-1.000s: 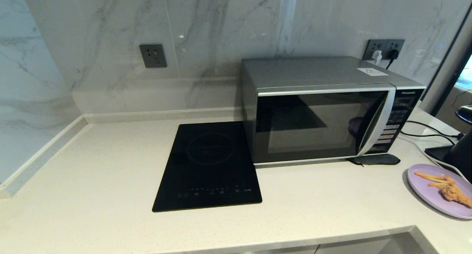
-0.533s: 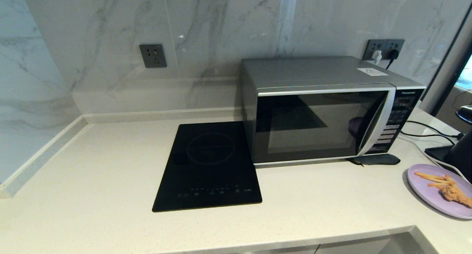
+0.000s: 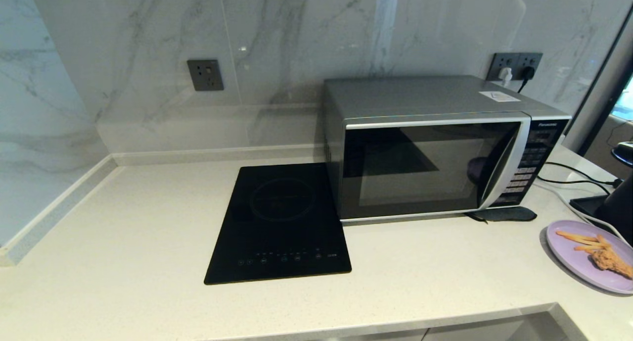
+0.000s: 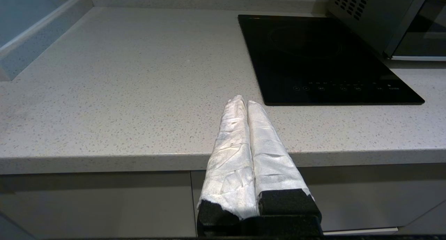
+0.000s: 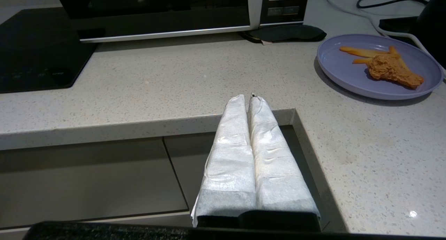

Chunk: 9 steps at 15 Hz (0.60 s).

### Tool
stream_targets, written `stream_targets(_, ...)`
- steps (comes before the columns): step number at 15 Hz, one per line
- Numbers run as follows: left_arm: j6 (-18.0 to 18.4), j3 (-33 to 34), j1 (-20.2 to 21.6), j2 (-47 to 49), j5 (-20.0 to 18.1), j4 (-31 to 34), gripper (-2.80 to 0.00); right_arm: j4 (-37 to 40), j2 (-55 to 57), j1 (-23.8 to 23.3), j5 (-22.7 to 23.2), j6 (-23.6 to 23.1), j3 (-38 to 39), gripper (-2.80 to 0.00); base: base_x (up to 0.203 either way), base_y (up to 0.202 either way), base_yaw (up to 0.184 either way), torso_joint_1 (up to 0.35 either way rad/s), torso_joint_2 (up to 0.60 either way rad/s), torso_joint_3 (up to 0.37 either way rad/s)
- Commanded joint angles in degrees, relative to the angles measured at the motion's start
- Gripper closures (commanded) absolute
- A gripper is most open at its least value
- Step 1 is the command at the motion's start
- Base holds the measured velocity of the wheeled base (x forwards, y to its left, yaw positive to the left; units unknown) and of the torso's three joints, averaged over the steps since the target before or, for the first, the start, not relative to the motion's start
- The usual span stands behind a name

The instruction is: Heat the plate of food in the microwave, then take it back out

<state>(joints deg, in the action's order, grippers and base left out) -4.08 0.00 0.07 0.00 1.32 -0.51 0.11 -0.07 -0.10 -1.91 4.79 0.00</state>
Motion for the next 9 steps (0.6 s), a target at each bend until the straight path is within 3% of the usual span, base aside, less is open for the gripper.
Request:
stream_targets(1, -0.1, 0.0, 0.0, 0.1, 0.0, 0.0, 0.0, 0.1, 0.1, 0.0, 0.0, 0.0, 0.1, 0.0, 0.0, 0.0, 0.0, 0.0, 0.0, 0.0)
stream_targets(9, -0.1, 0.0, 0.0, 0.1, 0.0, 0.0, 0.0, 0.0, 0.1, 0.0, 0.0, 0.0, 0.1, 0.0, 0.0, 0.0, 0.0, 0.0, 0.0, 0.0)
